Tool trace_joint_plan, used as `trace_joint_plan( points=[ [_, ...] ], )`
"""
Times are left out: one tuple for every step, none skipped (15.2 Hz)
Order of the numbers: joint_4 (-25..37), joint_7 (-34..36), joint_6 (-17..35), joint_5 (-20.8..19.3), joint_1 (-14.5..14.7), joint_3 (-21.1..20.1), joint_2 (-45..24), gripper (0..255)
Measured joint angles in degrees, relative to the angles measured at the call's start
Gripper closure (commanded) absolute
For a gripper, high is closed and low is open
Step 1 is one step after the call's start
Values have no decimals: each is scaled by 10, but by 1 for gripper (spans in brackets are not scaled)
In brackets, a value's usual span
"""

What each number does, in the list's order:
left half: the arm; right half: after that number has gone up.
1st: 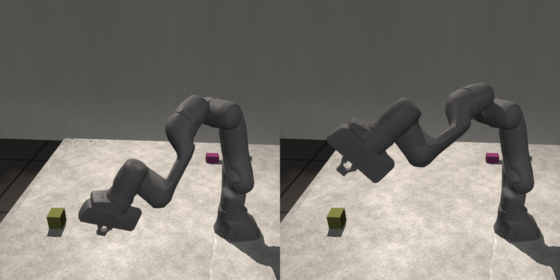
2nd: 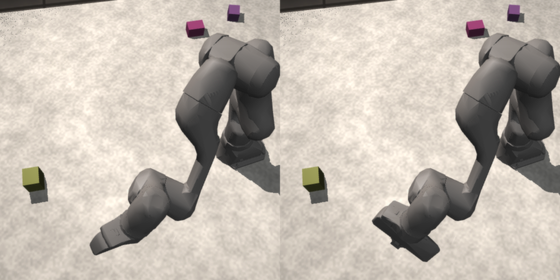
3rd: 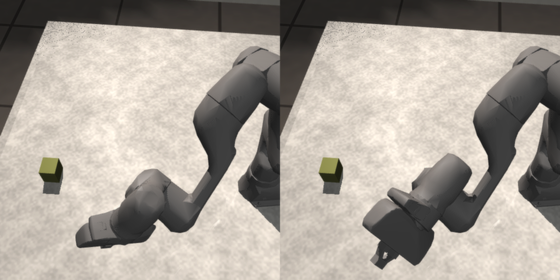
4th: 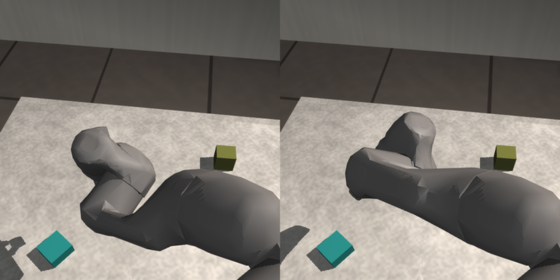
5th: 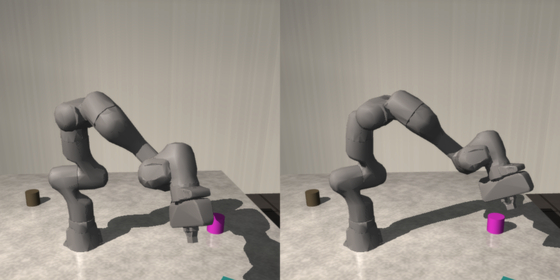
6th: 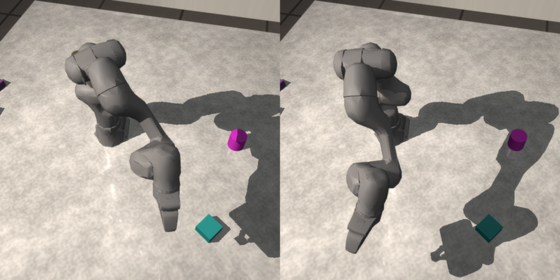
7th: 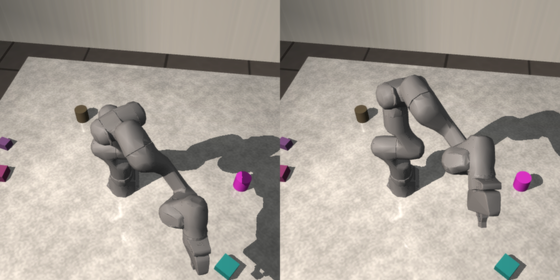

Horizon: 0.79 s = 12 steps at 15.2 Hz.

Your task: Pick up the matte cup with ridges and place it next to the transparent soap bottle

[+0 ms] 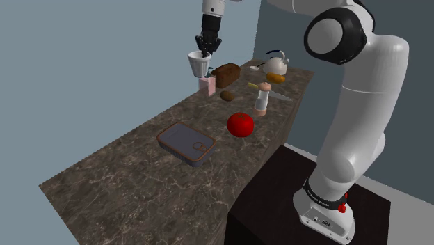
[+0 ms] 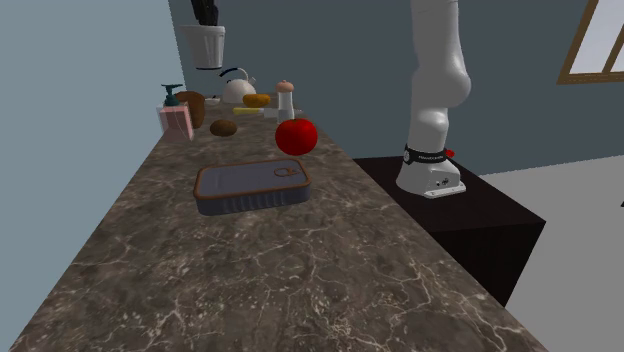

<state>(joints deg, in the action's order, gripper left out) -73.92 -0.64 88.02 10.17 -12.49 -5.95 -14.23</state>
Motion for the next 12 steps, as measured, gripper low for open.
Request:
trace_joint_plan(
  points=[
    [21, -11, -10, 0, -8, 4, -14, 255],
    [36, -20, -15, 0, -14, 8, -25, 255],
    [68, -29, -31, -1, -21, 12, -44, 255],
    [96, -37, -42, -1, -28, 15, -61, 255],
    [118, -46, -51, -1, -35, 18, -77, 255],
    [140, -54, -63, 0, -42, 21, -89, 255],
    [185, -62, -80, 0, -49, 24, -117, 255],
    [210, -69, -91, 0, -56, 26, -134, 255],
    [218, -74, -92, 0, -60, 27, -142, 255],
    [211, -78, -87, 0, -62, 28, -141, 255],
    [199, -80, -78, 0, -62, 28, -138, 255],
    [188, -82, -71, 0, -62, 28, -135, 255]
  ],
)
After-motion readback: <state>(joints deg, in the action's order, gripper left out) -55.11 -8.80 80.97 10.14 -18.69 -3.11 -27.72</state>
